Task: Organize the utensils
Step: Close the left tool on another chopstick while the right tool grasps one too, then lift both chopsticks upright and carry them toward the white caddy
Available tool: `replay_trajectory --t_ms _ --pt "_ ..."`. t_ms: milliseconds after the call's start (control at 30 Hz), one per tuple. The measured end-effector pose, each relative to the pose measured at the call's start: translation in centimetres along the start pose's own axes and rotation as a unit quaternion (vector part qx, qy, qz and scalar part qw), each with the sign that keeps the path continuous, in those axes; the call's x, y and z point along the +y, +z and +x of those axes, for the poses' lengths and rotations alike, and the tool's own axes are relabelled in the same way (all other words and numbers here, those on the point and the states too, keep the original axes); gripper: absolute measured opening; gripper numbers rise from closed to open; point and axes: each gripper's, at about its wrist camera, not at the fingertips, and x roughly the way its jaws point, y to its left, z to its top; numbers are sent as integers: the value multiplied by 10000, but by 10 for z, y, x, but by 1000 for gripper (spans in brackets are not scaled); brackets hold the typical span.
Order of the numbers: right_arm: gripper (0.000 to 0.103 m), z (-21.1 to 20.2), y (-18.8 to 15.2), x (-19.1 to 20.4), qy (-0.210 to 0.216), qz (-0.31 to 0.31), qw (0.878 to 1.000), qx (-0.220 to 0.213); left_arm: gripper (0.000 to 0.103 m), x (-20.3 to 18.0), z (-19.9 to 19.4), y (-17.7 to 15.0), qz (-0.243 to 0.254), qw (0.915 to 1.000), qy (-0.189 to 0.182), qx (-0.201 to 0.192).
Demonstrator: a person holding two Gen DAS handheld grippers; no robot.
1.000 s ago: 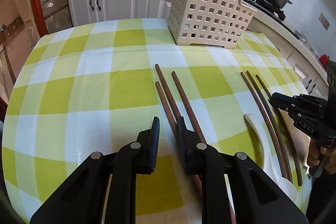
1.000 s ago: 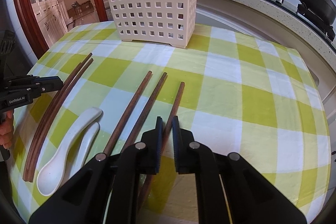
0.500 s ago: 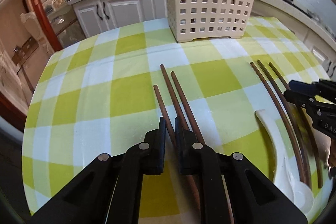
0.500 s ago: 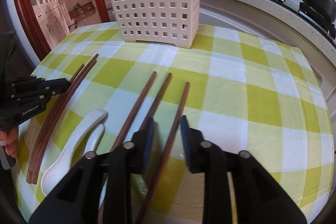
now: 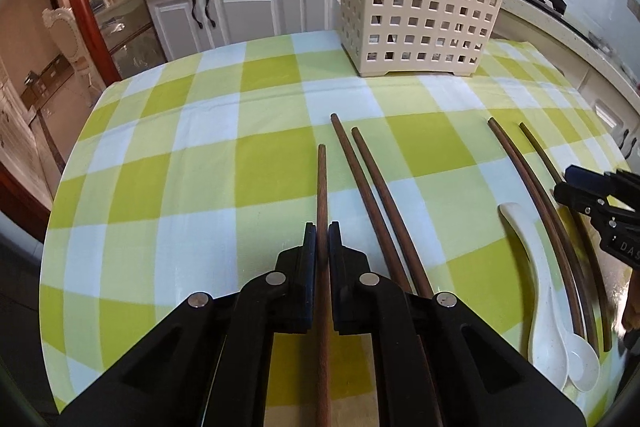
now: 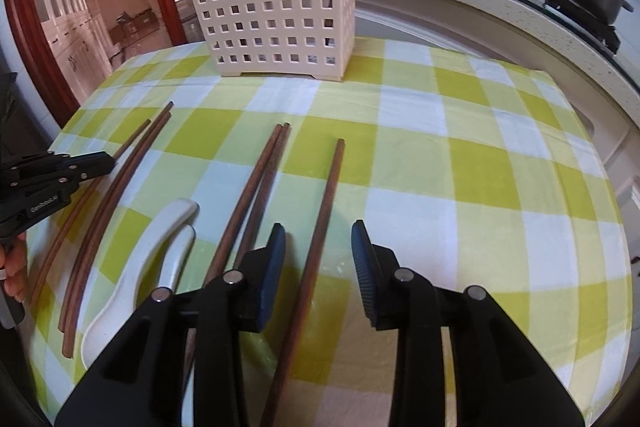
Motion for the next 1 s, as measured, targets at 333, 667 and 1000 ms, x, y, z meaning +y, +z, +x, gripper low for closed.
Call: replay_trajectory --t_ms 333,667,1000 --pt "7 2 2 7 27 8 10000 -61 6 -6 -4 -1 80 9999 -46 -75" --pt "6 -35 11 4 162 33 9991 -388 6 -7 -46 3 97 9972 -409 -612" --pt "6 -81 13 4 121 -26 9968 -790 6 6 -96 1 -67 9932 -409 -1092"
